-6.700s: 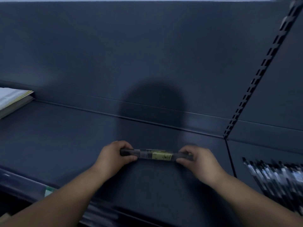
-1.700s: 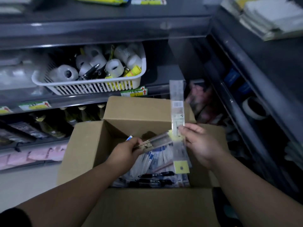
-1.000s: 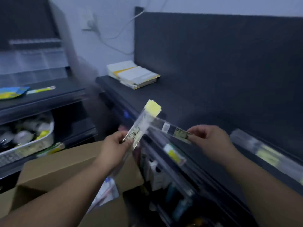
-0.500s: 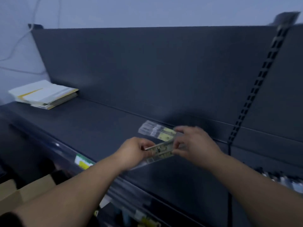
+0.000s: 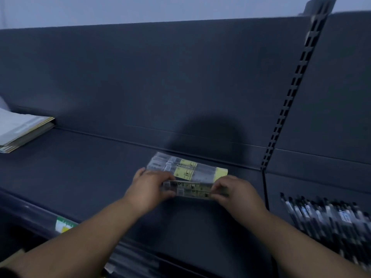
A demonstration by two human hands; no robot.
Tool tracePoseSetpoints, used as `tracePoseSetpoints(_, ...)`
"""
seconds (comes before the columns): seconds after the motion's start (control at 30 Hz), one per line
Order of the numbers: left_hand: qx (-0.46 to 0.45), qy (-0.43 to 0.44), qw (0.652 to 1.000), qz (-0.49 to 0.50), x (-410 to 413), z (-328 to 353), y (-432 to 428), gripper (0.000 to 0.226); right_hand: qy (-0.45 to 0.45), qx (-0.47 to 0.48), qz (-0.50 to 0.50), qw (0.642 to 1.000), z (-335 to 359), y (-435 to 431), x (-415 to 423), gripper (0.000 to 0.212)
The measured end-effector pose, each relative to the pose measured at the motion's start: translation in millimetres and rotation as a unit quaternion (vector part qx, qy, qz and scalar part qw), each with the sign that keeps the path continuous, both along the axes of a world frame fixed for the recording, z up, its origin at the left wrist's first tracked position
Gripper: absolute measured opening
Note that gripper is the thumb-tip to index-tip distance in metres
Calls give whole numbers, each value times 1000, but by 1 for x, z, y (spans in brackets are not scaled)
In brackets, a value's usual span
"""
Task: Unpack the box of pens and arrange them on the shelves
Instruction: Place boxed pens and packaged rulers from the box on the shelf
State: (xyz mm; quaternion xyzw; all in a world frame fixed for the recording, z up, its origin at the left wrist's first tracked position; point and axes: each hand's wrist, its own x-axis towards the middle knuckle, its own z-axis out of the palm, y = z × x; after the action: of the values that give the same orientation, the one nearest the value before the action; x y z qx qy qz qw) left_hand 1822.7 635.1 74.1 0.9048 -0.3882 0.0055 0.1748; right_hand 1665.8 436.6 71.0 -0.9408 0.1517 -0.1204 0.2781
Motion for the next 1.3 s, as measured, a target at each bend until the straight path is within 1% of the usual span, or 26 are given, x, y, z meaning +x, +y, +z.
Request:
tracePoseSetpoints(0.1,68,6,998,4,11,-10,4,38,78,-25,-35,996,-8,1,-1,33)
tracePoseSetpoints(0.2,76,10,997,-25,28,-18,5,42,86,12,-71,994,-10,2,4,30)
tracePoseSetpoints(0.3,37,8,998,-59,54,-19,-2,40,60,34,-94,993,-6,3,20,21)
tracePoseSetpoints(0.4,5,21,997,-76,79,-21,-12,38,38,61,-128,989,-4,1,34,21)
tracePoseSetpoints(0.47,-12,38,996,-84,87,-26,-16,37,49,81,-148,984,-8,1,34,23)
tracePoseSetpoints(0.53,-49,66,993,-85,88,-34,-14,39,42,72,-177,981,-17,1,27,36)
tracePoseSetpoints(0.63,-114,106,983,-98,87,-42,-13,41,-29,111,-229,967,-24,6,18,54)
tracePoseSetpoints(0.67,-123,117,981,-97,87,-43,-13,41,-37,126,-234,963,-25,9,18,57)
tracePoseSetpoints(0.73,-126,150,976,-98,85,-43,-16,44,-19,132,-205,970,-28,18,21,60)
tracePoseSetpoints(0.83,-133,174,971,-98,84,-43,-18,55,21,88,-157,983,-28,27,27,63)
tracePoseSetpoints(0.93,-116,165,979,-33,84,-44,-17,73,80,13,-167,983,-28,26,25,73)
tracePoseSetpoints(1.0,-65,170,983,-7,84,-44,-18,85,145,-43,-150,977,-27,26,24,80)
tracePoseSetpoints(1.07,13,148,989,-9,81,-44,-19,93,207,-64,-125,968,-27,29,25,87)
tracePoseSetpoints(1.1,45,133,990,-13,79,-44,-20,95,224,-70,-120,965,-27,31,26,94)
tracePoseSetpoints(1.17,81,119,989,-17,74,-43,-19,95,218,-97,-126,963,-24,35,28,104)
tracePoseSetpoints(1.23,91,114,989,-9,69,-43,-16,96,197,-136,-121,963,-21,39,30,101)
tracePoseSetpoints(1.3,98,99,990,0,65,-43,-13,96,193,-143,-94,966,-22,42,35,96)
